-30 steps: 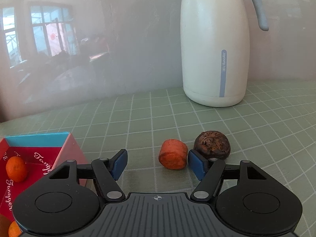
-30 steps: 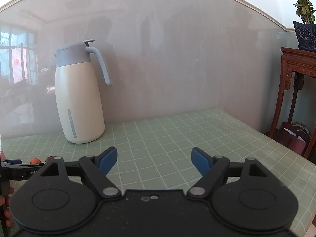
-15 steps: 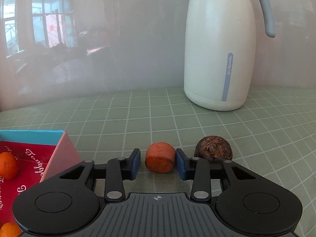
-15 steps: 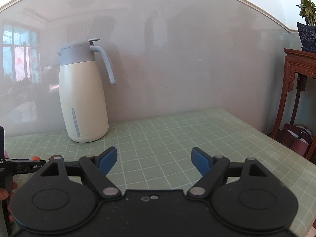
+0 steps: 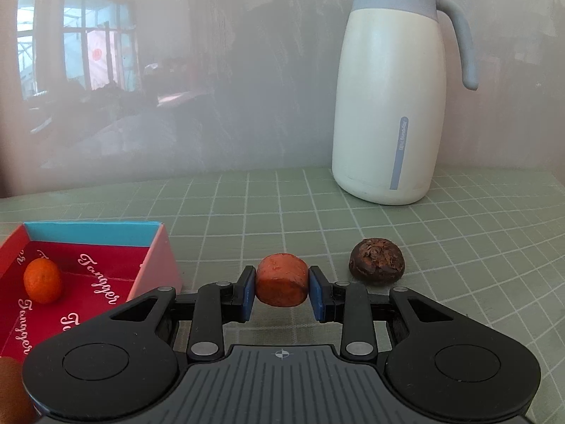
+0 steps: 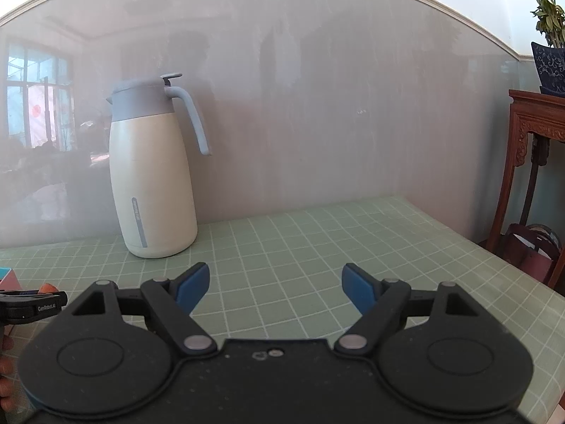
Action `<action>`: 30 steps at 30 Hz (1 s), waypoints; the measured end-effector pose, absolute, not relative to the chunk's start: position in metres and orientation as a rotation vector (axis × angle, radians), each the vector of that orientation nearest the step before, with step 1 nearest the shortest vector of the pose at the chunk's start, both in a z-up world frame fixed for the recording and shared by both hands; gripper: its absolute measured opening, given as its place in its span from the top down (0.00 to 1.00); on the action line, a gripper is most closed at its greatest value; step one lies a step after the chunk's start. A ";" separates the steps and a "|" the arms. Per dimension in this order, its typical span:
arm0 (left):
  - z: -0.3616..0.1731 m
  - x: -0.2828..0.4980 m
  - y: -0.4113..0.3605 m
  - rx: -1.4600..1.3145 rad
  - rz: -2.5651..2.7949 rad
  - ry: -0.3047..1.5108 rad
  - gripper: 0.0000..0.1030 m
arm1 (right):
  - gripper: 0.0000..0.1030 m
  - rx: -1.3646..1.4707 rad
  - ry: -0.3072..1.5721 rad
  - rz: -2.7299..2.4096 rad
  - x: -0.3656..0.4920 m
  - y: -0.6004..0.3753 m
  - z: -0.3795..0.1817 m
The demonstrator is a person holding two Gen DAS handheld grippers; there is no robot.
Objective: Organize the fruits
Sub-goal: 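Carry the carrot piece into the red box and open the left gripper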
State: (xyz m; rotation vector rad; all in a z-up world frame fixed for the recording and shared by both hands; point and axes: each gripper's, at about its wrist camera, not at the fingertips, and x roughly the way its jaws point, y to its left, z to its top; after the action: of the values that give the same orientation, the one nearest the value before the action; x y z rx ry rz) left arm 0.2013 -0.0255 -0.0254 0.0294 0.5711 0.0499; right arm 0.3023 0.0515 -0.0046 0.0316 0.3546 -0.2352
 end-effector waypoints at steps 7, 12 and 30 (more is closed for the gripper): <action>0.002 0.165 -0.012 0.011 0.037 0.525 0.69 | 0.20 0.031 0.351 -0.225 0.300 0.055 -0.003; 0.021 0.136 0.017 0.014 0.090 0.480 0.69 | 0.20 0.024 0.355 -0.208 0.300 0.062 -0.003; 0.001 0.107 0.129 -0.022 0.407 0.525 0.69 | 0.20 -0.060 0.368 -0.123 0.310 0.117 -0.007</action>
State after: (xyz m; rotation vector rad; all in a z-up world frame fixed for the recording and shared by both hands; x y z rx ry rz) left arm 0.1074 0.1294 0.0008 -0.0224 0.5255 0.4067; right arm 0.3100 0.1171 -0.0066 -0.0597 0.3682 -0.1226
